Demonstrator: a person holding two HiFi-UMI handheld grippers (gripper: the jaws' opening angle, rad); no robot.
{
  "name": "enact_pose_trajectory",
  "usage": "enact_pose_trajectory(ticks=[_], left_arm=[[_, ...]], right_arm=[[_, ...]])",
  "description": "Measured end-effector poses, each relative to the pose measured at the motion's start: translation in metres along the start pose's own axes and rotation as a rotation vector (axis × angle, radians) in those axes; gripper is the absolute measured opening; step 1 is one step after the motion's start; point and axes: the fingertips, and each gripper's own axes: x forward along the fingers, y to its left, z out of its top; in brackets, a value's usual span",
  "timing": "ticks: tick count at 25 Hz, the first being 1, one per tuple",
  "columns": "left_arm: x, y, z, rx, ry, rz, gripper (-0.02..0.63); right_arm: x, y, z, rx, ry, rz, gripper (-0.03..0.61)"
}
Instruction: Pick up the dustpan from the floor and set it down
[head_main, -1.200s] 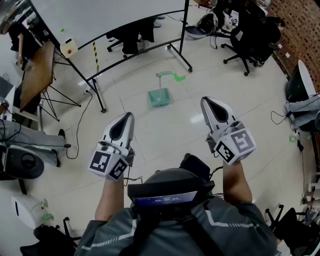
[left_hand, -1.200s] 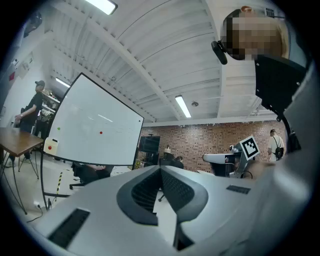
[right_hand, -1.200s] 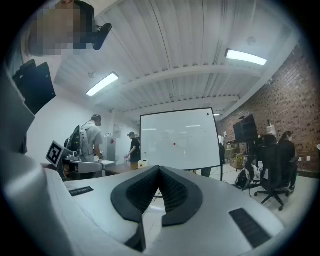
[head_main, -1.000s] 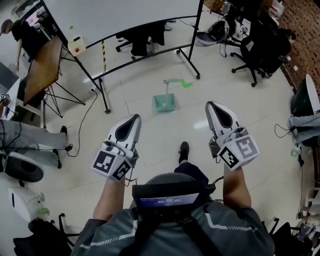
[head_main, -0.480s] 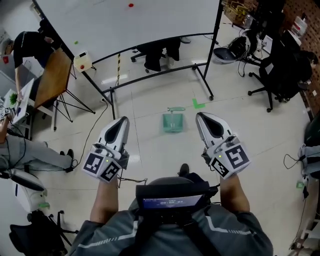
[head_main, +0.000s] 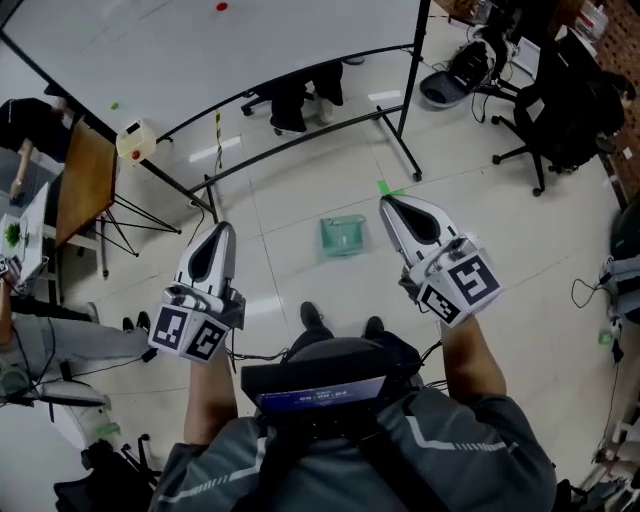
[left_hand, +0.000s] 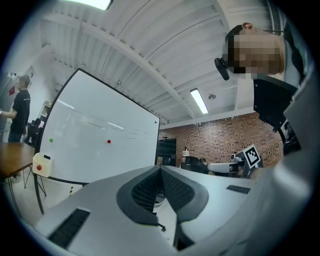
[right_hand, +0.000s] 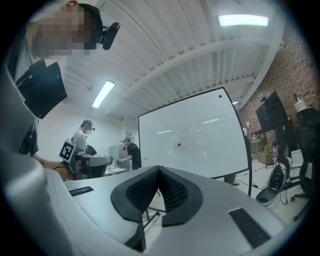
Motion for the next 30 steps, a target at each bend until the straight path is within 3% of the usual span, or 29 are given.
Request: enact_pose_trajectory(ticks=[8, 14, 16, 23, 25, 30], left_arm=[[0.063, 0.082, -0.025, -0.041, 0.030, -0.121, 0.023], [0.103, 0.096, -0.055, -0.073, 0.069, -0.164, 0.023], [0.116, 0.092, -0.059, -0.075, 0.063, -0.156, 0.023], [0.155, 0.090, -0.097, -0.094, 0.116, -0.087, 0.023], [0.171, 0.096, -0.127, -0.110, 0.139, -0.082, 0.023], [0.201, 0.115, -0.224, -0.134, 0.221, -0.065, 0.023]], right_arm=[[0.087, -0.034, -0.028, -0.018, 0.055, -0.106, 0.017], [0.119, -0.057, -0.053, -0.035, 0.107, -0.076, 0.016], [0.123, -0.069, -0.056, -0.048, 0.122, -0.041, 0.081], [0.143, -0.099, -0.093, -0.078, 0.202, 0.170, 0.145], [0.152, -0.113, -0.130, -0.075, 0.268, 0.231, 0.199], [0.174, -0.144, -0.249, -0.075, 0.429, 0.331, 0.244]])
